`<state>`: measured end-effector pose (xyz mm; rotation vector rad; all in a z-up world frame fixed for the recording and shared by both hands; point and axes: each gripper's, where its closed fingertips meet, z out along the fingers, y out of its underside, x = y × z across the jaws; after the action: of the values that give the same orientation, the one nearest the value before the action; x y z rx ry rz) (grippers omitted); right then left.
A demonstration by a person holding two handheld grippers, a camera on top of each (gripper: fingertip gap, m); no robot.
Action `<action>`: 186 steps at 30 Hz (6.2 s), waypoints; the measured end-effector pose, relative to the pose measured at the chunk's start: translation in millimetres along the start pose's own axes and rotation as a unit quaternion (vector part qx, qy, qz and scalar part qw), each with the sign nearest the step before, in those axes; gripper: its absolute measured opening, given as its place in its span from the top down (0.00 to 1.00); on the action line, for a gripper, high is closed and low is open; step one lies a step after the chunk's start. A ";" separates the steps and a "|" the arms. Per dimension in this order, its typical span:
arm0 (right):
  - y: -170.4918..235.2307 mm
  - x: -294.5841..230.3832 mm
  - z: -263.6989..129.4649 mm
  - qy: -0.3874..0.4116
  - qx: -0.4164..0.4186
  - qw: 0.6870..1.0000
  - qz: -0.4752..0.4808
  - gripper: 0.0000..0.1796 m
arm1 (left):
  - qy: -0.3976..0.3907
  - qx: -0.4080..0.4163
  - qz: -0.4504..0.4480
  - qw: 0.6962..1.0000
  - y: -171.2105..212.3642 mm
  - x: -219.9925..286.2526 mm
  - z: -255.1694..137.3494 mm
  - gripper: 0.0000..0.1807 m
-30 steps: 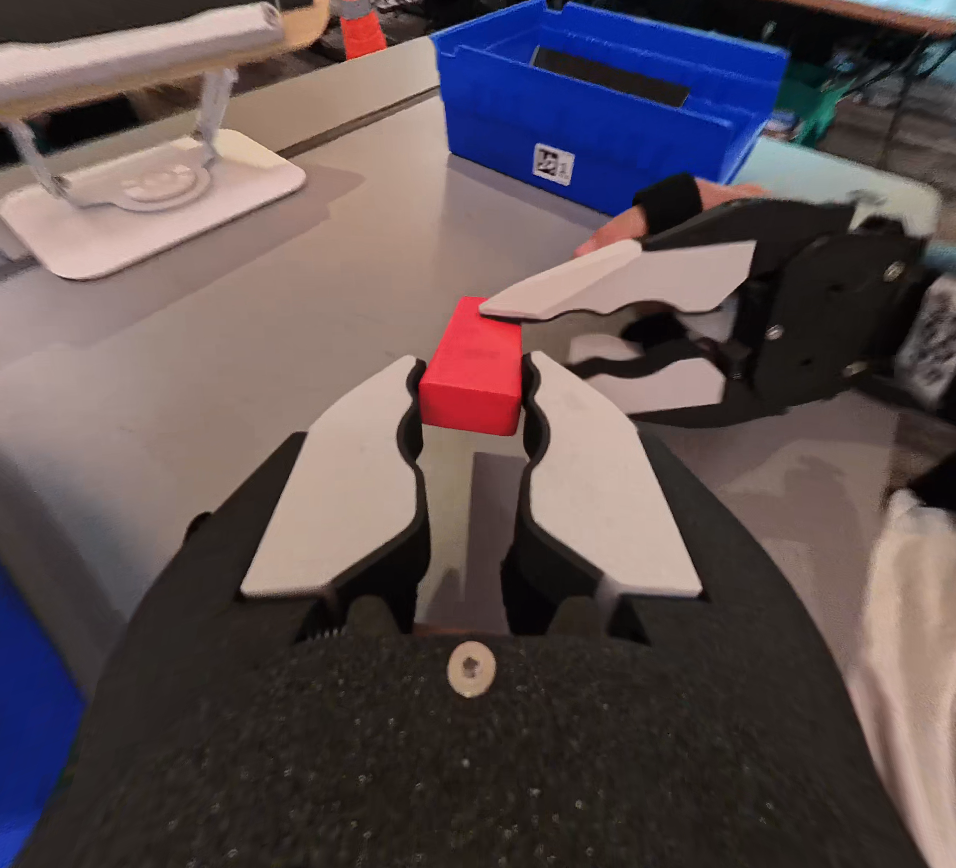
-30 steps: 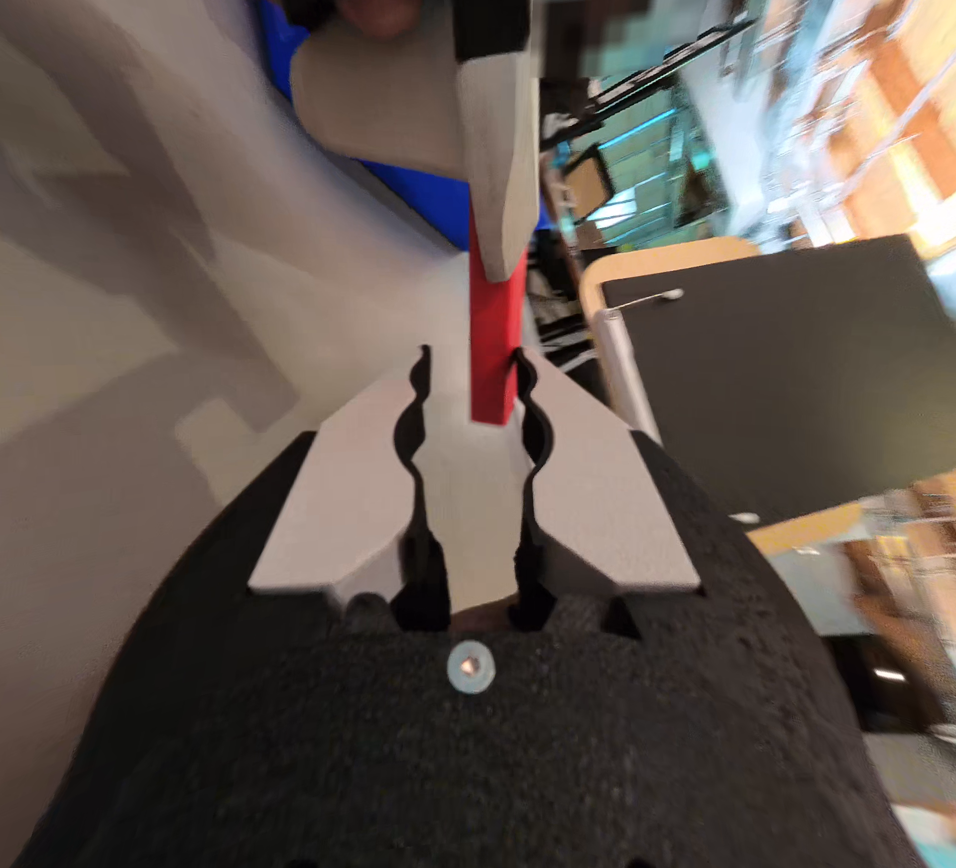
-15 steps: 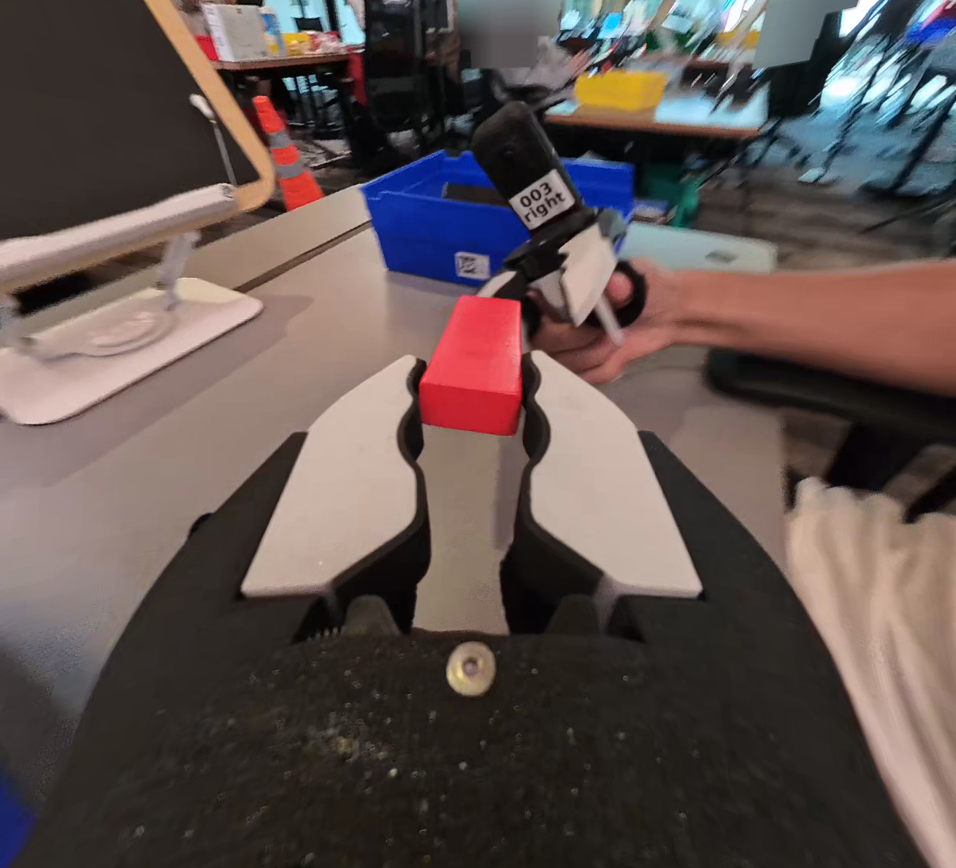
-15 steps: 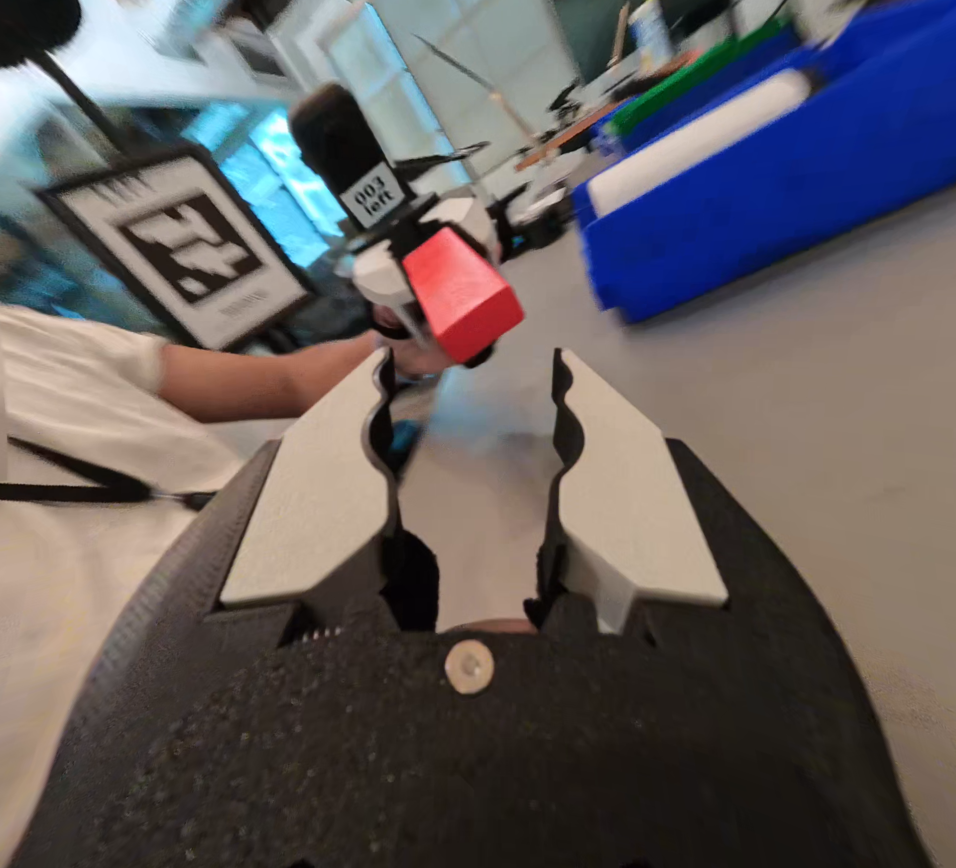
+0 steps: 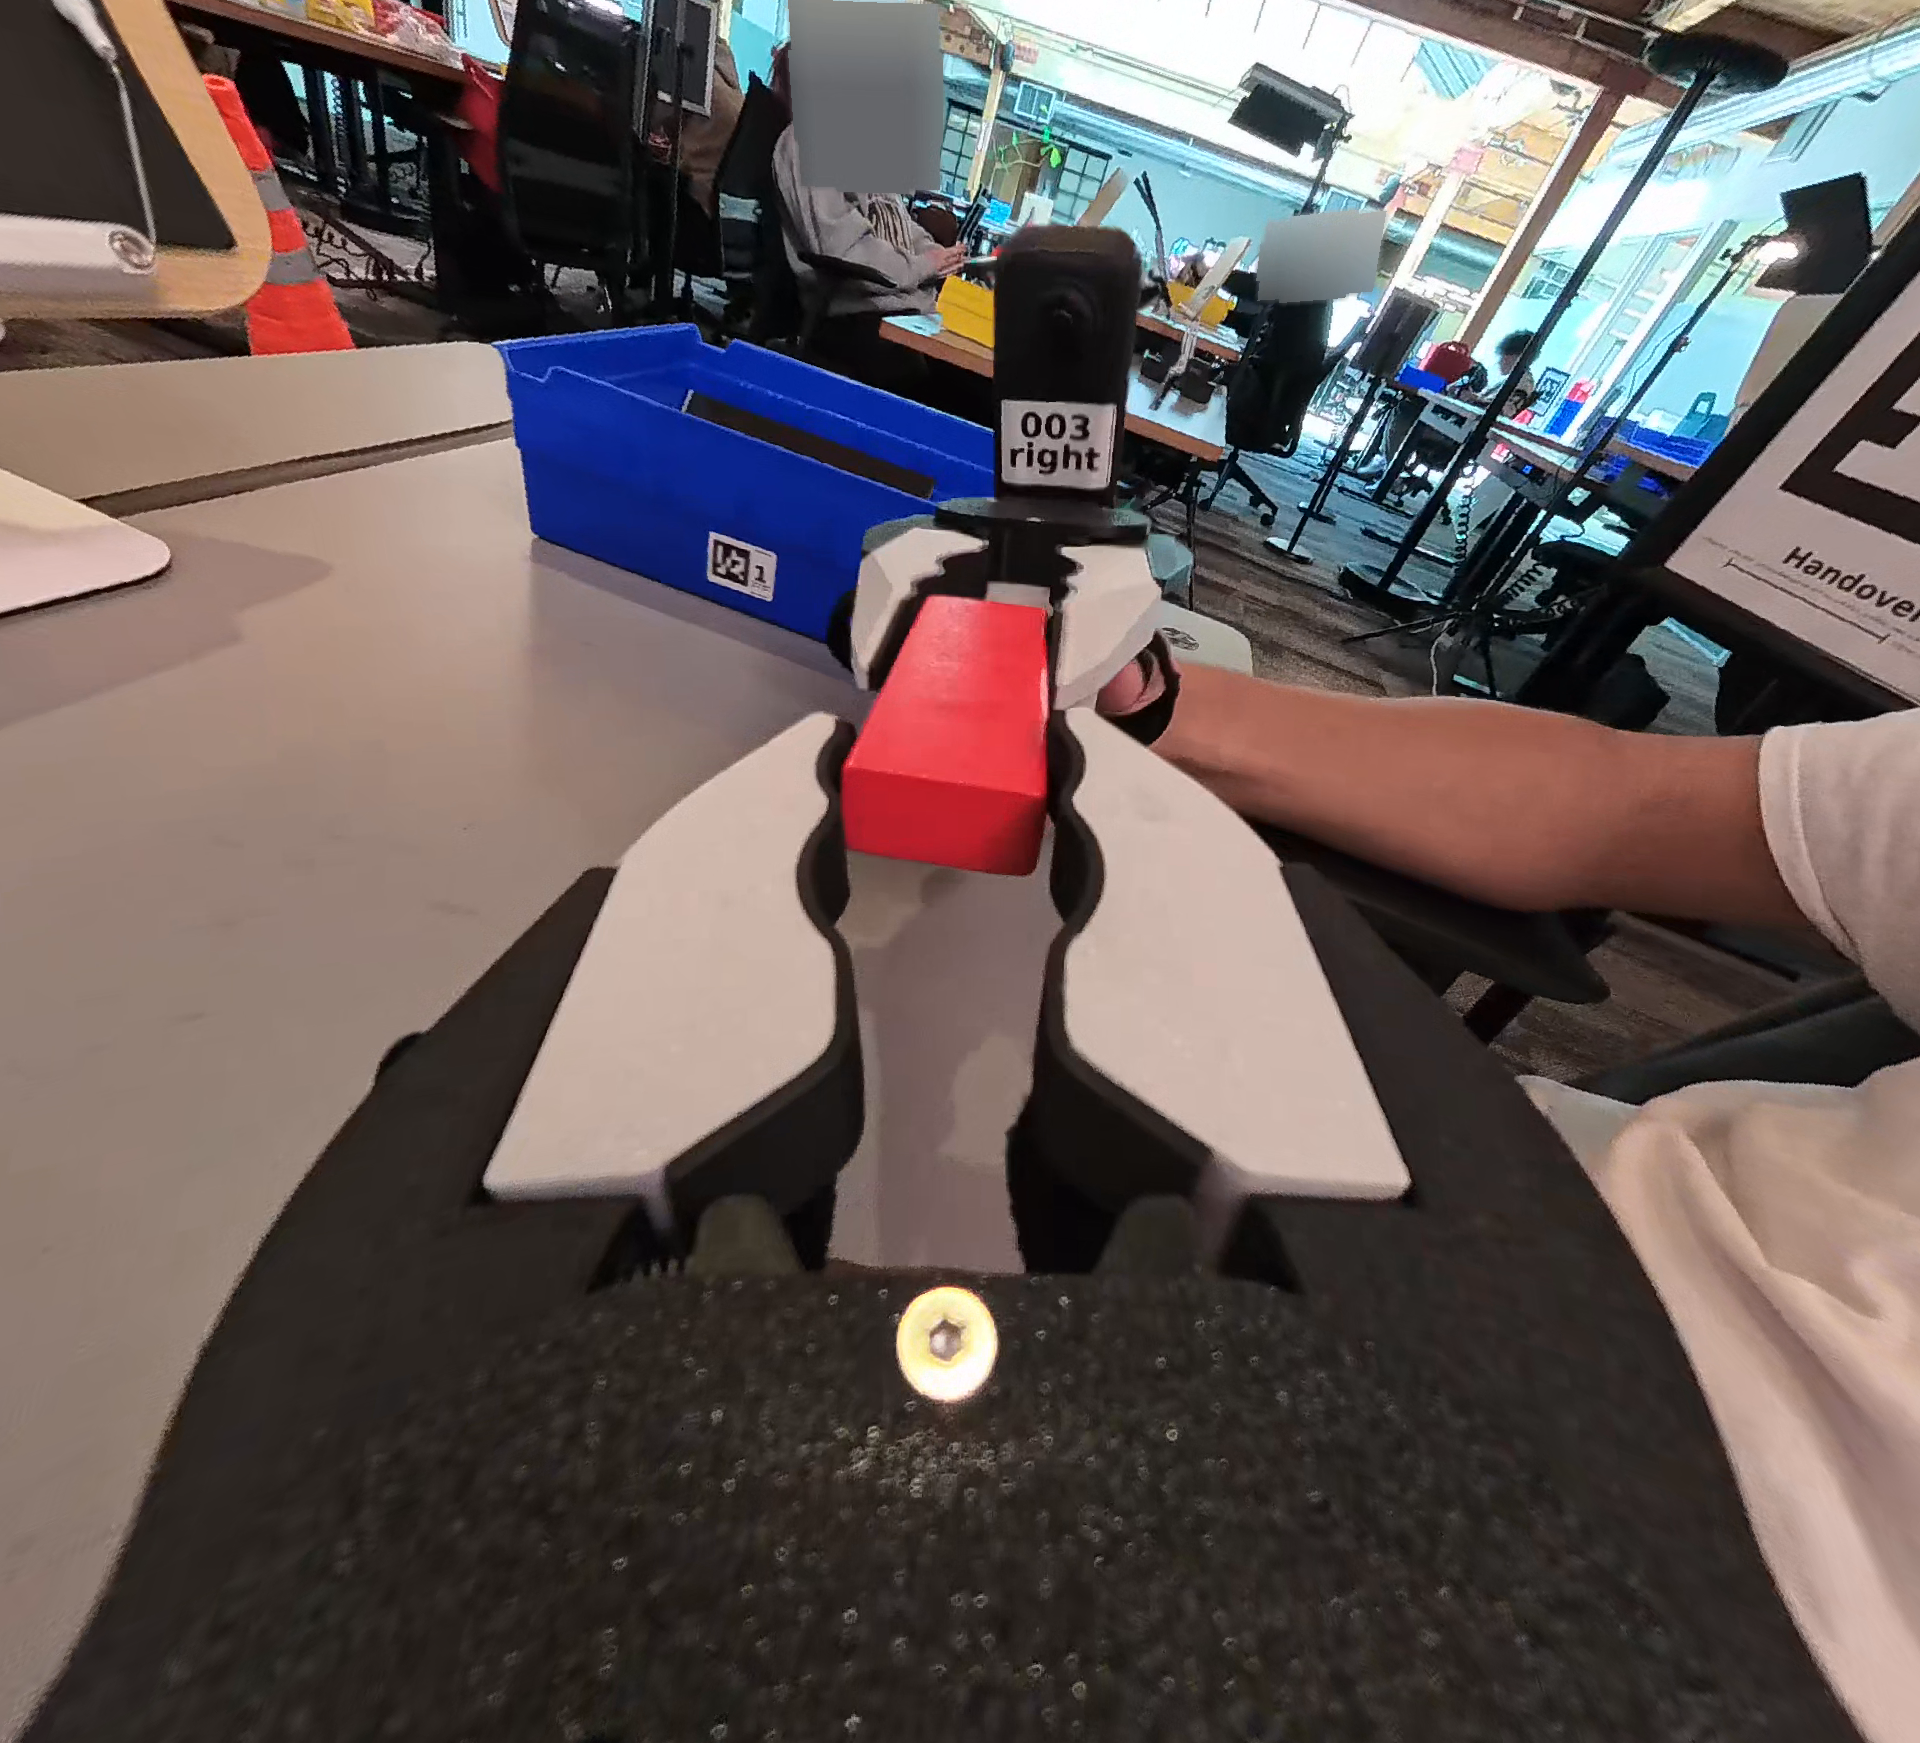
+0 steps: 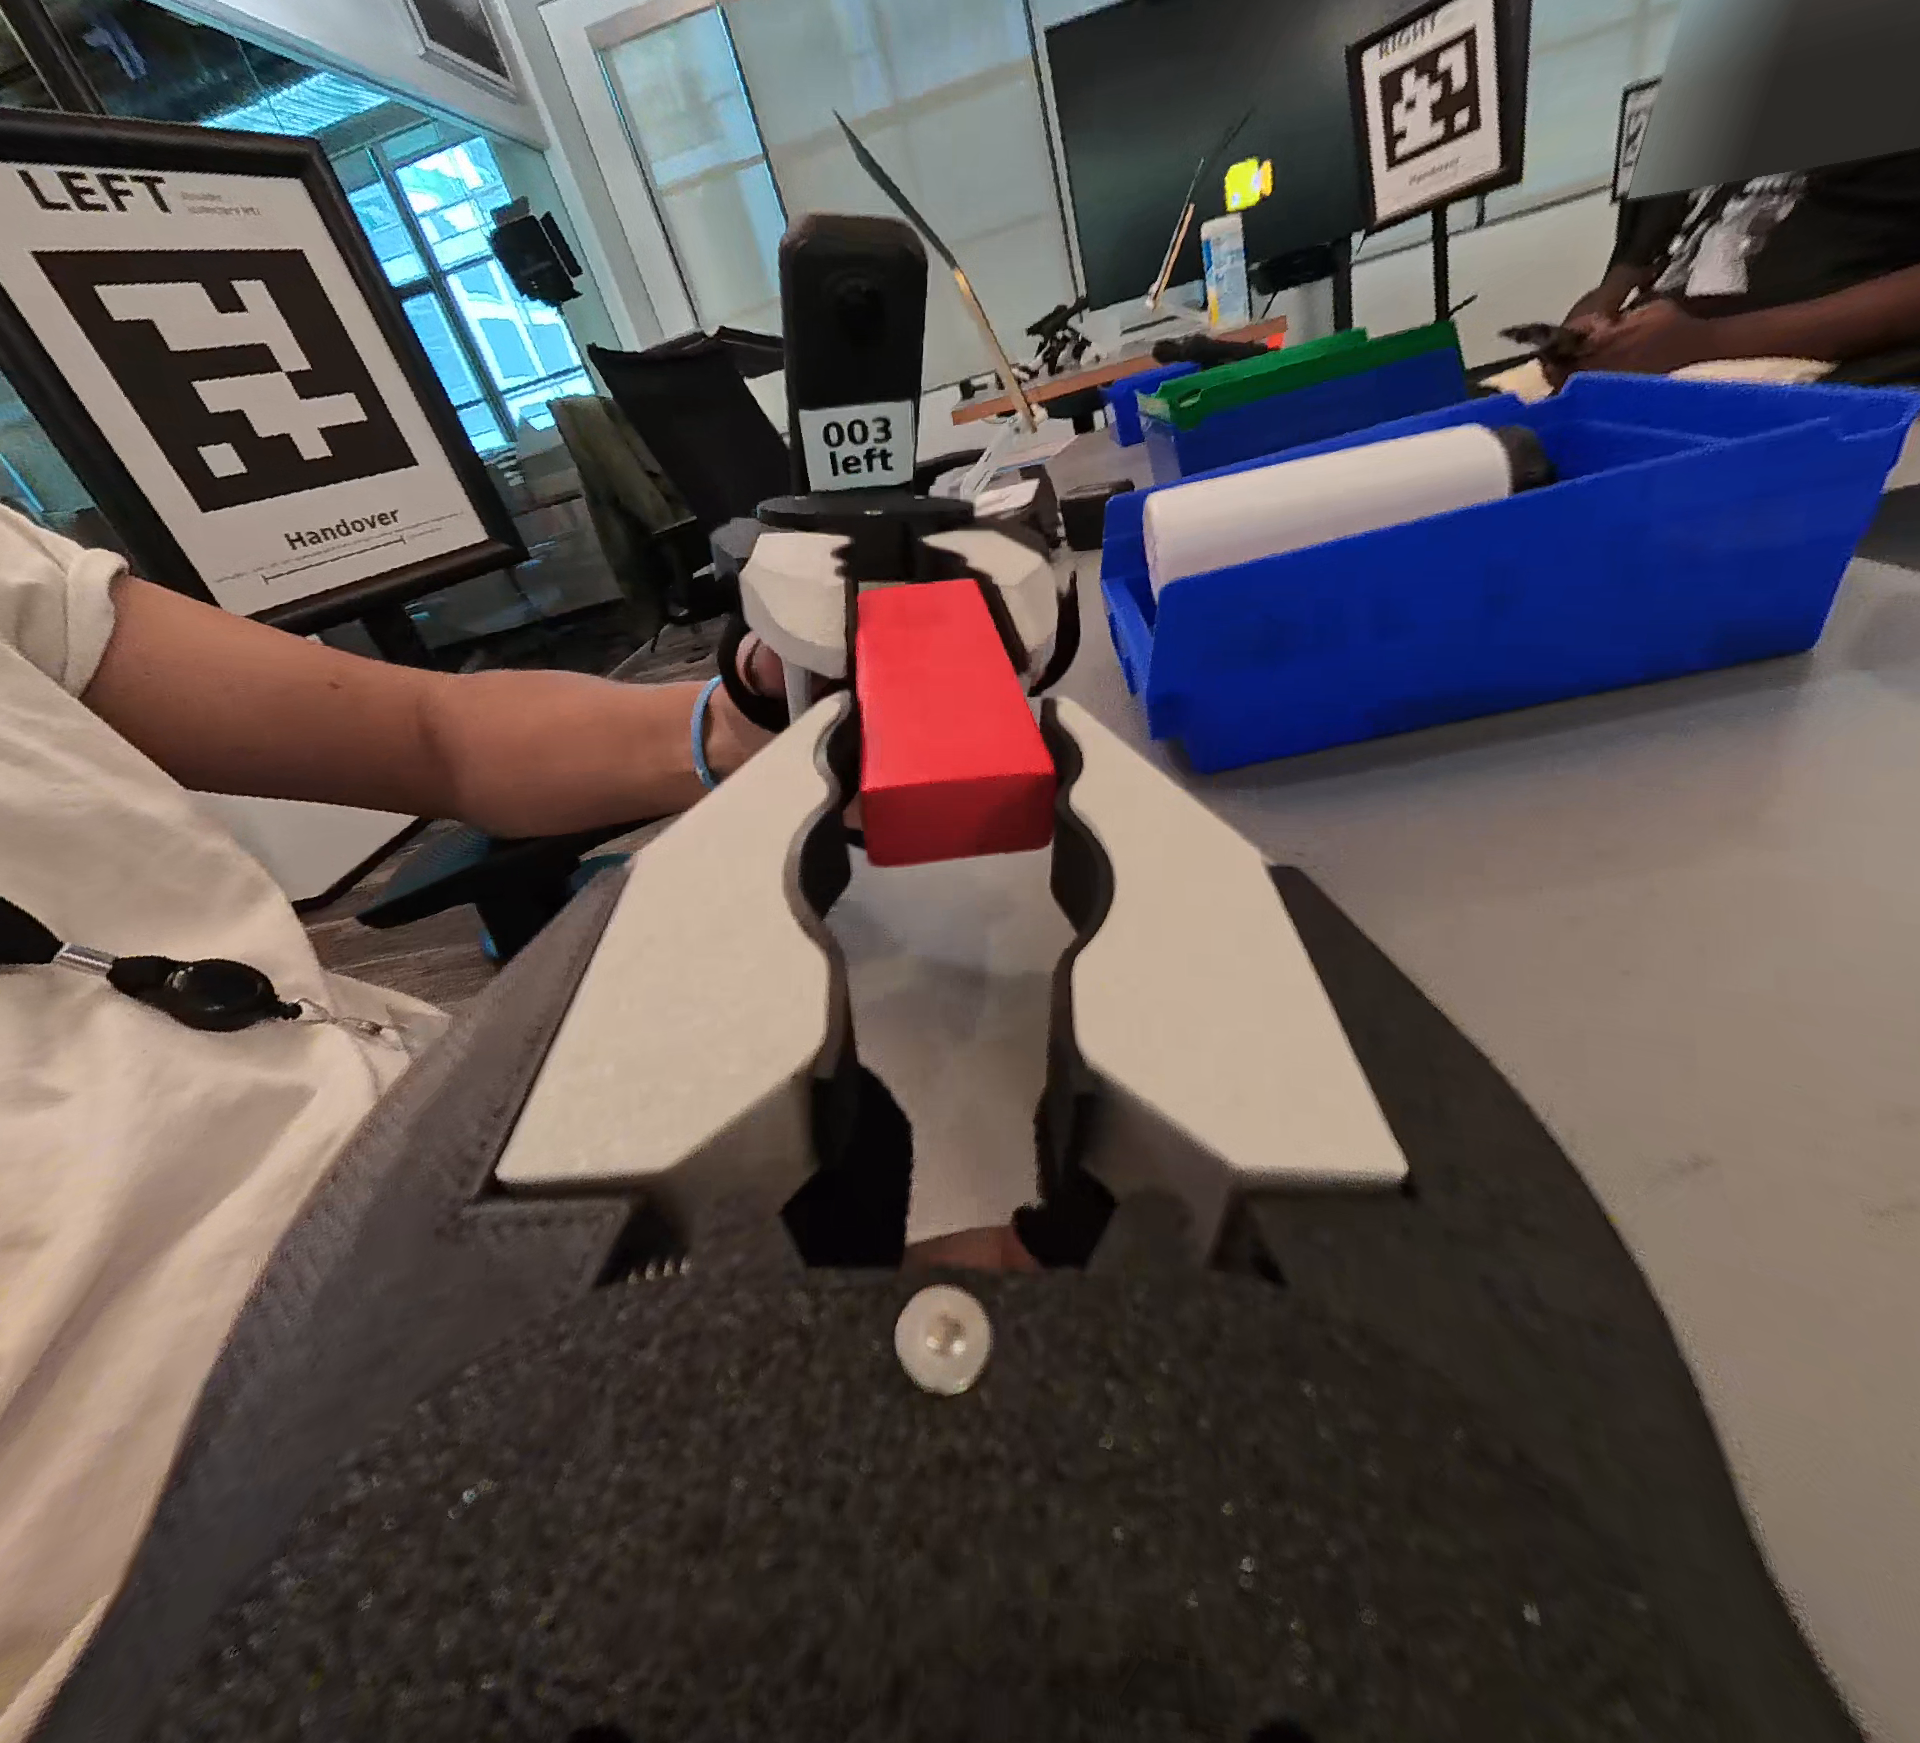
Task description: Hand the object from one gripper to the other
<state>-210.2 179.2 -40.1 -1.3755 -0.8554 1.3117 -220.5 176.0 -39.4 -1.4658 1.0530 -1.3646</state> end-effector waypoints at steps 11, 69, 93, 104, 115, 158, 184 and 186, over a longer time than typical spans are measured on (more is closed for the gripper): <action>34.0 56.6 -15.1 0.223 -0.174 0.936 -0.211 0.81 | -0.142 -0.090 0.065 0.984 32.6 -53.5 -5.5 0.63; 19.6 62.7 5.4 0.309 -0.131 0.935 -0.117 0.92 | -0.331 -0.161 0.545 0.753 28.8 -56.2 -6.4 0.69; -33.5 -1.2 6.4 -0.067 0.108 0.976 0.179 0.92 | 0.089 -0.071 -0.058 0.992 33.5 28.9 11.1 0.89; -38.5 5.2 -3.3 -0.019 0.115 0.985 0.127 0.86 | 0.054 -0.056 -0.043 0.996 22.9 13.0 2.1 0.91; -5.0 -18.8 -28.8 0.045 -0.247 0.965 -0.071 0.77 | 0.045 -0.224 0.017 0.973 70.1 1.5 -16.5 0.91; 7.1 39.5 15.4 0.343 -0.224 0.361 -0.838 0.91 | -0.034 0.040 -0.244 0.968 21.2 -34.4 -19.6 0.67; 30.6 75.7 -14.4 0.340 -0.216 0.838 -0.369 0.77 | -0.034 -0.012 -0.010 0.999 -3.4 -38.8 -69.9 0.91; 45.3 53.0 -3.1 0.224 -0.192 0.932 -0.213 0.74 | -0.020 -0.073 0.045 0.996 12.5 -27.4 -63.7 0.91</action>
<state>-205.3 218.2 -97.8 -1.5921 -1.0460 0.4802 -285.8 196.2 -56.4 -1.5251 1.1996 -1.2110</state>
